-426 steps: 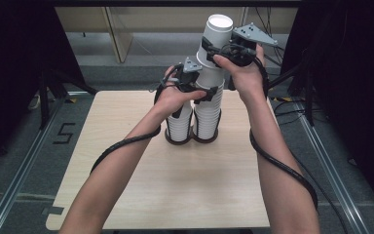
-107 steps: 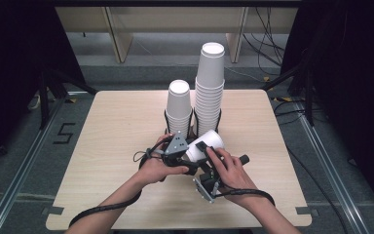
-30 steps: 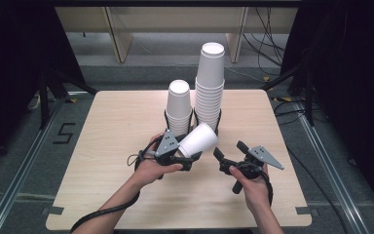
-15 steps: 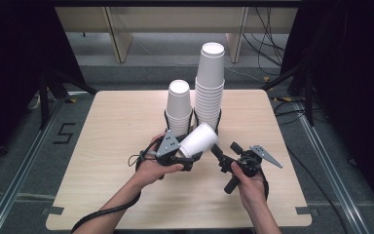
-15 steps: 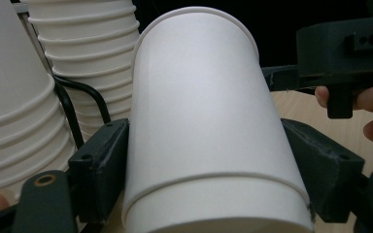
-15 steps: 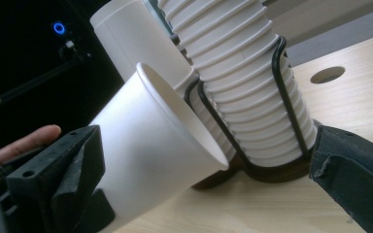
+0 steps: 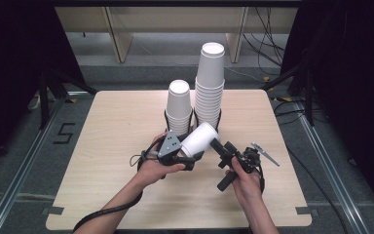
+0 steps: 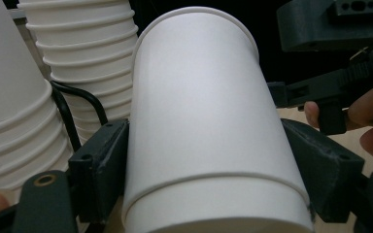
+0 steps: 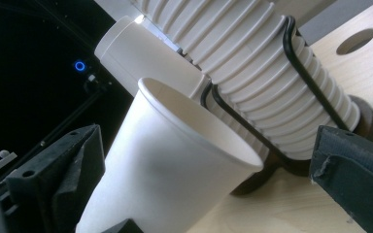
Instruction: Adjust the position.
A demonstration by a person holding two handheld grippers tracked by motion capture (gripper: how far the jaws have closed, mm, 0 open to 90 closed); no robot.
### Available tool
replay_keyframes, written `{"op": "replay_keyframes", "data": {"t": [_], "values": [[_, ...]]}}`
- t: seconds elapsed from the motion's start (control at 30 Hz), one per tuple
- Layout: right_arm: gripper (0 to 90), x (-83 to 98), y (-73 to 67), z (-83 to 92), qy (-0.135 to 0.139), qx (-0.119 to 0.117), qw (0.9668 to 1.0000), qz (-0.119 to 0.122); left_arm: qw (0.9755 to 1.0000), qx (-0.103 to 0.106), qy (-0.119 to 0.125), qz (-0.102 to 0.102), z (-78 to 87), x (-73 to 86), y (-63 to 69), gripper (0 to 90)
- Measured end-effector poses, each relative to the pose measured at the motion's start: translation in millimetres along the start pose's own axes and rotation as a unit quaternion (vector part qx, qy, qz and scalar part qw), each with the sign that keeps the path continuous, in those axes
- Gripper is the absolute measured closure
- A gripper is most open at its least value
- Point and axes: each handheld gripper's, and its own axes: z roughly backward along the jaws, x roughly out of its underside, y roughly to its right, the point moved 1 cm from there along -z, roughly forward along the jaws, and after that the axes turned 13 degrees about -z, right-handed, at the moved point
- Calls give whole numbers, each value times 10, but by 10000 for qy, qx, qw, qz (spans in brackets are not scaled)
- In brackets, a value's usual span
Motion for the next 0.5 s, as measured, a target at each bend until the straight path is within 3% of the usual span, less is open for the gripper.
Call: {"op": "replay_keyframes", "data": {"t": [0.03, 0.07, 0.1, 0.13, 0.2, 0.27, 0.5], "values": [[4, 10, -10, -7, -29, -1, 9999, -137, 10000, 5, 1, -21, -2, -4, 5, 215], [4, 11, 1, -24, -6, -26, 9999, -115, 10000, -6, 6, -19, -3, -8, 11, 215], [5, 24, -19, -32, -29, -10, 9994, -333, 10000, -8, 5, -64, -4, -12, 9, 216], [4, 16, 4, -46, 11, -51, 9998, -204, 10000, -9, 13, -72, -6, -15, 9, 216], [4, 30, -18, -57, -15, -43, 9992, -409, 10000, -38, 30, -44, -8, -19, 8, 216], [4, 33, -4, -71, -6, -36, 9996, -265, 10000, -56, 33, -32, -11, -20, 6, 216], [5, 50, 12, -117, 45, -124, 9988, -464, 9999, -72, 79, -29, -35, -14, 2, 216]]}}
